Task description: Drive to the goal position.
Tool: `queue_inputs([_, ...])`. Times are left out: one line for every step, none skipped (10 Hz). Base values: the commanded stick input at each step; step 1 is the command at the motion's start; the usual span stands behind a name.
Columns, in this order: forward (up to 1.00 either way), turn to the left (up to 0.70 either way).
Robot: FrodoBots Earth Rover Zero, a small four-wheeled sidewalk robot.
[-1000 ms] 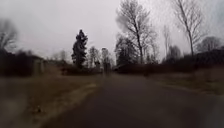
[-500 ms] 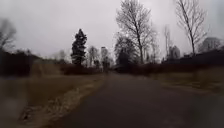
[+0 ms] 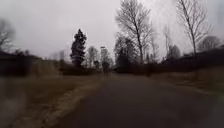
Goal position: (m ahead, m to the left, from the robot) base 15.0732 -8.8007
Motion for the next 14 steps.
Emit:
queue_inputs([0.67, 0.00])
queue_inputs([0.67, 0.00])
queue_inputs([0.67, 0.00])
queue_inputs([0.67, 0.00])
queue_inputs([0.67, 0.00])
queue_inputs([0.67, 0.00])
queue_inputs([0.67, 0.00])
queue_inputs([0.67, 0.00])
queue_inputs([0.67, 0.00])
queue_inputs([0.67, 0.00])
queue_inputs([0.67, 0.00])
queue_inputs([0.67, 0.00])
queue_inputs([0.67, 0.00])
queue_inputs([0.67, 0.00])
